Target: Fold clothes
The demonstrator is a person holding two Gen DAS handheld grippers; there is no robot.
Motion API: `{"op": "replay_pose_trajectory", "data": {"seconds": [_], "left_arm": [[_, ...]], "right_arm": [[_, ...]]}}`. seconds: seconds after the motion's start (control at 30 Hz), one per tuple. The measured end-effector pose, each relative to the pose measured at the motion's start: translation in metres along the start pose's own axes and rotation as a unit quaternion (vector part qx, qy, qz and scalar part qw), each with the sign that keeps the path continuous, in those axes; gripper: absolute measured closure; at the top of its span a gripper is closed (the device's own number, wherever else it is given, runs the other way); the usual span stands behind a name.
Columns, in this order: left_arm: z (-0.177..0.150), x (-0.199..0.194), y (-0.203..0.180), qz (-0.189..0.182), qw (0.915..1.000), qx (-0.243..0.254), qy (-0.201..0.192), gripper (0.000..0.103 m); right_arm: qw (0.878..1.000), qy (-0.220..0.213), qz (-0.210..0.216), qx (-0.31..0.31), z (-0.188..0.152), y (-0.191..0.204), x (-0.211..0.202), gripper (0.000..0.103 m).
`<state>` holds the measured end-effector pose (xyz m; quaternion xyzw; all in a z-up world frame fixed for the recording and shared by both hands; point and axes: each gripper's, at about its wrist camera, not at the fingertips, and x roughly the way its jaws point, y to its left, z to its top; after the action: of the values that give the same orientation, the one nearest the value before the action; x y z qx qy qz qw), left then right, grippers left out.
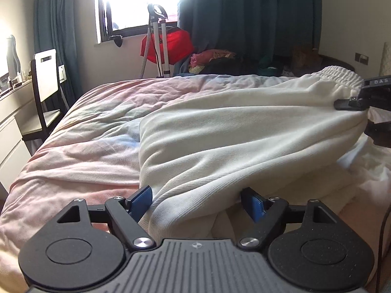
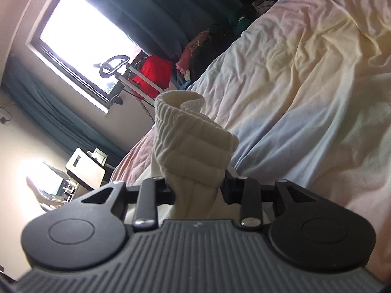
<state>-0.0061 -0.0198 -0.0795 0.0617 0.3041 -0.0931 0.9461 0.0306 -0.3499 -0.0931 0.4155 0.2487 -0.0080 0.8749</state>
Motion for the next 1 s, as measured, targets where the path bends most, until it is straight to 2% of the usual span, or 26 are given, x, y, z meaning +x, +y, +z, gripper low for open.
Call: {"op": "replay_pose_trajectory", "data": {"seconds": [0.13,0.23,0.3,0.37,0.43,0.53,0.57,0.67,0.73,0.87,0.93,1.0], "left_arm": [[-0.002,0.0,0.005,0.005,0.9994,-0.029,0.018,0.021],[-0.003,-0.004,0.015,0.002,0.9974,-0.069,0.019,0.022],[-0.003,-0.009,0.023,-0.004,0.9947,-0.101,0.019,0.022],[-0.004,-0.01,0.025,-0.006,0.9936,-0.111,0.021,0.022],[-0.004,-0.01,0.028,-0.008,0.9922,-0.122,0.023,0.022],[-0.005,-0.01,0.037,-0.022,0.9859,-0.163,0.031,0.022],[-0.005,-0.009,0.04,-0.027,0.9832,-0.177,0.034,0.022],[-0.011,-0.005,0.058,-0.048,0.967,-0.245,0.052,0.021],[-0.014,-0.003,0.065,-0.054,0.9598,-0.269,0.059,0.021],[-0.014,-0.006,0.064,-0.042,0.9617,-0.265,0.055,0.021],[-0.015,-0.007,0.065,-0.037,0.9605,-0.27,0.057,0.019],[-0.016,-0.006,0.067,-0.038,0.9591,-0.274,0.061,0.018]], "right_arm": [[0.996,0.054,-0.046,0.046,-0.01,-0.024,0.014,0.066],[0.992,0.075,-0.048,0.088,-0.016,-0.041,0.021,0.061],[0.992,0.078,-0.054,0.083,-0.017,-0.039,0.021,0.05],[0.991,0.092,-0.049,0.083,-0.022,-0.039,0.026,0.028],[0.989,0.119,-0.033,0.078,-0.03,-0.036,0.034,0.019],[0.989,0.129,-0.038,0.058,-0.033,-0.031,0.042,0.018],[0.988,0.13,-0.031,0.076,-0.033,-0.036,0.044,0.018],[0.982,0.126,-0.001,0.142,-0.031,-0.053,0.045,0.017],[0.978,0.12,0.031,0.169,-0.028,-0.056,0.042,0.017],[0.978,0.098,0.11,0.145,-0.024,-0.037,0.03,0.017],[0.979,0.093,0.128,0.128,-0.022,-0.029,0.027,0.017],[0.981,0.1,0.112,0.122,-0.022,-0.027,0.029,0.017]]}}
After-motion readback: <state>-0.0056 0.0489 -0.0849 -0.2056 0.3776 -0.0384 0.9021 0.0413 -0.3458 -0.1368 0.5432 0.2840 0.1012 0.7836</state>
